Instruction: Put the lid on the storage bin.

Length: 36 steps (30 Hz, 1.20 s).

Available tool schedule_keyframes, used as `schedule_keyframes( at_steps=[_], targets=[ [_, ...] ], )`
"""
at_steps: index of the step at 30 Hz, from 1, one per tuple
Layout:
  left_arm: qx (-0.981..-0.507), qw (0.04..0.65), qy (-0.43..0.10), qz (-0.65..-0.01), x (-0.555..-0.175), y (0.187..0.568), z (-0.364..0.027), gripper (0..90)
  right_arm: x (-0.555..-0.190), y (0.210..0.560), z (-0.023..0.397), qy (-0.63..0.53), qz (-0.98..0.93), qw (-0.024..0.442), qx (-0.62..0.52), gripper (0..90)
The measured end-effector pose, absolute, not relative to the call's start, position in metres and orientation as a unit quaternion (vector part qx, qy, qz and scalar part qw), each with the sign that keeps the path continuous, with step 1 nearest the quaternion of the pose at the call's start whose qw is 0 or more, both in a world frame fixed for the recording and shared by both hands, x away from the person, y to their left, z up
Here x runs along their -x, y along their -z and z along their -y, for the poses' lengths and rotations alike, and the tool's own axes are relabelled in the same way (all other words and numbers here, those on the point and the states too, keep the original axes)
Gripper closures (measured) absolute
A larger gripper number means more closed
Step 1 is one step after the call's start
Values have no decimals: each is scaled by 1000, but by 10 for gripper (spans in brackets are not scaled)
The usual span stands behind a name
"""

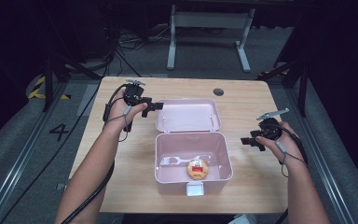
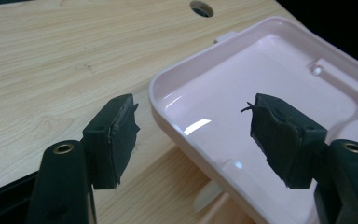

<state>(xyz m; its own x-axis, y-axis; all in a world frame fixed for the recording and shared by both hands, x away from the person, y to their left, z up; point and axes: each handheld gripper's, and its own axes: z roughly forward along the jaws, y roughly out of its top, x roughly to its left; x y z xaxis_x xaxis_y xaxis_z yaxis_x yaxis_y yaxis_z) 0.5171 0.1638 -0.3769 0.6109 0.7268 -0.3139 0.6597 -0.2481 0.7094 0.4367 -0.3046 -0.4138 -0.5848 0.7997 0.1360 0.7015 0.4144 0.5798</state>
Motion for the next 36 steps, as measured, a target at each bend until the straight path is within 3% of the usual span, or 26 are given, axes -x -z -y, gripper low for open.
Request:
schedule_keyframes(
  at_steps=[25,36],
  targets=[
    [-776,411,48,-476,-535,413,-152,357,-437,414,305,-297,-836,85,-453,373],
    [-769,420,49,-478,-533,403,-154,559,-437,414,305,-298,-835,86,-455,373]
  ],
)
